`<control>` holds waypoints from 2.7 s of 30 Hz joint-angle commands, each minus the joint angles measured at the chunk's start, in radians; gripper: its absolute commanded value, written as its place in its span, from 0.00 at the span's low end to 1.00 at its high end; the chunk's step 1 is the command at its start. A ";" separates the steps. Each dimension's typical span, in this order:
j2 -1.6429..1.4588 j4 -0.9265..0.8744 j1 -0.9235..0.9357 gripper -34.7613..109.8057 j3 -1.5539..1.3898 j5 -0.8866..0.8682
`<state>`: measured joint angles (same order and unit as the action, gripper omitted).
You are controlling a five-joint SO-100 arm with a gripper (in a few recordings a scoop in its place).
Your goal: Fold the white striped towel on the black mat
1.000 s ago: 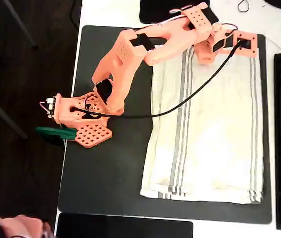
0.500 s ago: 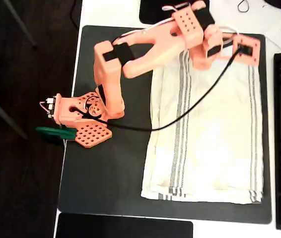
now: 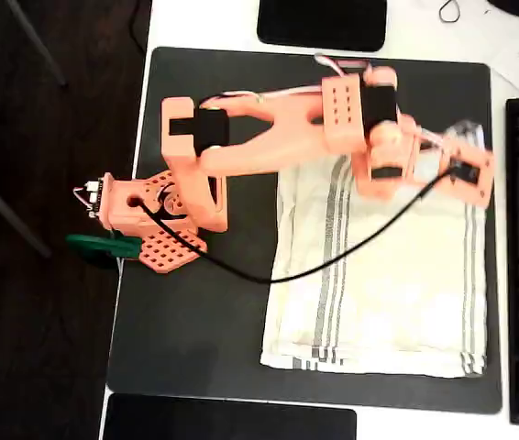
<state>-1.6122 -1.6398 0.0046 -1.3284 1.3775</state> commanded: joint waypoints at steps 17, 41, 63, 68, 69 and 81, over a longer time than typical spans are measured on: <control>0.235 0.328 0.457 0.26 -0.021 0.360; 0.198 0.465 0.499 0.36 -0.224 0.442; 0.270 0.543 0.380 0.24 -0.238 0.314; 0.229 0.414 0.393 0.24 -0.129 0.311; 0.218 0.388 0.397 0.24 -0.101 0.311; 0.238 0.291 0.517 0.24 0.037 0.439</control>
<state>-1.3530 -1.3606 0.4985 -1.3269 1.7994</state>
